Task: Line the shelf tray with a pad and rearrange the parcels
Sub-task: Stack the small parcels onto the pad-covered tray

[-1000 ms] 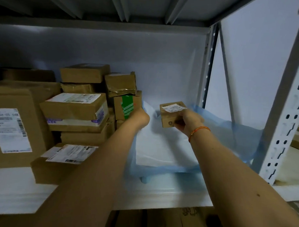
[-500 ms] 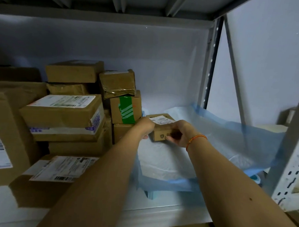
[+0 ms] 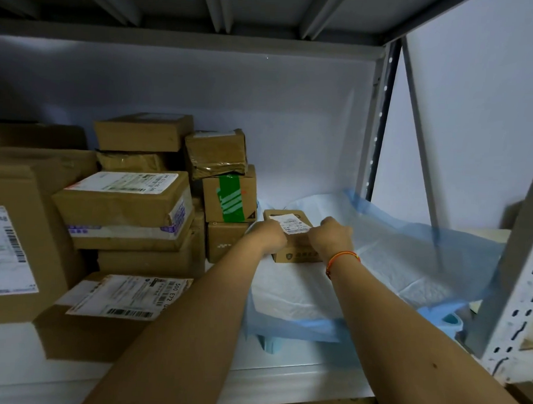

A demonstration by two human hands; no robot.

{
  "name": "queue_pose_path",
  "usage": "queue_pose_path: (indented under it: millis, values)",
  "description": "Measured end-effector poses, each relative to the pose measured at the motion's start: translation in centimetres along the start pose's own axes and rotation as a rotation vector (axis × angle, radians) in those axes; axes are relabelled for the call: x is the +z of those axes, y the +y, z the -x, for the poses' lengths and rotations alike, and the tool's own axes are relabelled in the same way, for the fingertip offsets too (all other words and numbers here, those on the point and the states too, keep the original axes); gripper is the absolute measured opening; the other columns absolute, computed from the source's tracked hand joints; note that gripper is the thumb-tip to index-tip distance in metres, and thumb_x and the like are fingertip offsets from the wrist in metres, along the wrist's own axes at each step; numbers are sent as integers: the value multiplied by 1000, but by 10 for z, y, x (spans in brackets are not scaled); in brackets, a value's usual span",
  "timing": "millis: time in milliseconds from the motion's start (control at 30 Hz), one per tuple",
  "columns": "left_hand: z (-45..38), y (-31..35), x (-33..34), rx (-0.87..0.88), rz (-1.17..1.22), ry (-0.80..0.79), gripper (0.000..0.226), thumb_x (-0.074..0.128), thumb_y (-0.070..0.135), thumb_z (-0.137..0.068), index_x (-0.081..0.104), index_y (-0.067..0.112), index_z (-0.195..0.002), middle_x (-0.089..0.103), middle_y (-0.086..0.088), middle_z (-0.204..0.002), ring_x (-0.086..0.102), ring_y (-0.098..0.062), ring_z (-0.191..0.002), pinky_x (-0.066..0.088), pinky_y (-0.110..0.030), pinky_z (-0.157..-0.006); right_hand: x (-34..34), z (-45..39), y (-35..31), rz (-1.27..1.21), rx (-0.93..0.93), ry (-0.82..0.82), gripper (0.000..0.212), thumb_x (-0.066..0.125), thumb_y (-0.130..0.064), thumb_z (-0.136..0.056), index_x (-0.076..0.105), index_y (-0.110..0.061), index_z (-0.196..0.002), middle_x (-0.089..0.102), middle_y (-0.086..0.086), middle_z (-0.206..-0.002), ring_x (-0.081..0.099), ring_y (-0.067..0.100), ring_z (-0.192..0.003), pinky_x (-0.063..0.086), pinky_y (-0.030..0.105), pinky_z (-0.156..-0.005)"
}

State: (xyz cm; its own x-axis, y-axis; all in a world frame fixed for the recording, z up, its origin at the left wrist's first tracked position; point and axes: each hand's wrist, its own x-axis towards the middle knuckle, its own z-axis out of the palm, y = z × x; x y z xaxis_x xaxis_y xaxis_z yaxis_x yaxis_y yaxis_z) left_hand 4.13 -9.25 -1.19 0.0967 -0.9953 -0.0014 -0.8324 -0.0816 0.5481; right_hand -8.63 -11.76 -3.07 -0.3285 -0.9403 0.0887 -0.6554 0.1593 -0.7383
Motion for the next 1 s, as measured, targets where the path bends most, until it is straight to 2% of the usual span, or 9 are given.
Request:
queue_pose_path:
  millis: [100,167,300,433,567,667,733,800,1000]
  values:
    - [9,-1,0,-12,35,-43,39,33,9,-95,55,1,-127,61,-15,-125,58,-28,-100,44,-29,-77,0,4,-6,126,-72,-45,36,44,-23,-92,58,-9,-122,57,16,-126,58,34,-108,48,36,-93]
    - [8,0,-1,11,9,-52,38,35,8,-95,58,1,-124,62,-16,-122,54,-25,-90,43,-29,-74,1,9,-8,167,-60,-100,38,44,-28,-93,56,-11,-125,57,14,-126,57,32,-110,47,38,-99]
    - [25,6,-21,58,4,-36,35,37,7,-95,57,0,-122,62,-16,-116,56,-26,-92,43,-30,-74,-4,15,-22,140,-99,-54,36,45,-27,-91,59,-13,-120,57,15,-126,55,34,-112,48,40,-98]
    - [45,14,-63,67,-39,227,26,43,9,-94,60,-1,-111,62,-18,-109,59,-31,-93,43,-32,-71,-10,24,-62,-32,-243,44,36,48,-27,-89,58,-6,-116,57,22,-124,53,41,-112,43,37,-94]
    - [68,9,-116,-26,14,573,23,44,15,-95,65,6,-100,59,-8,-93,56,-26,-83,44,-35,-68,-10,50,-114,-238,-475,172,59,62,-40,-88,43,-9,-135,51,22,-126,50,41,-116,44,42,-94]
    - [83,-4,-155,-47,135,795,22,42,14,-97,62,9,-105,57,-3,-96,53,-23,-82,39,-34,-65,0,67,-146,-167,-647,230,80,70,-49,-81,30,-21,-145,40,22,-136,44,39,-121,45,45,-96]
    - [93,-12,-176,-43,196,864,25,40,14,-98,61,9,-110,60,-5,-102,54,-24,-85,38,-33,-66,11,72,-165,-51,-692,265,92,70,-60,-75,23,-28,-147,27,23,-147,37,42,-130,41,49,-101]
    - [98,-21,-191,-24,213,907,27,39,13,-98,61,9,-114,63,-9,-112,58,-29,-97,40,-33,-69,23,76,-180,23,-709,305,99,70,-66,-70,19,-31,-148,16,22,-153,28,45,-135,36,54,-104]
    - [98,-39,-209,18,232,932,27,39,12,-98,63,6,-110,62,-13,-113,59,-30,-102,51,-39,-83,46,79,-205,92,-634,325,108,74,-64,-68,16,-26,-150,1,22,-158,11,51,-141,23,63,-108]
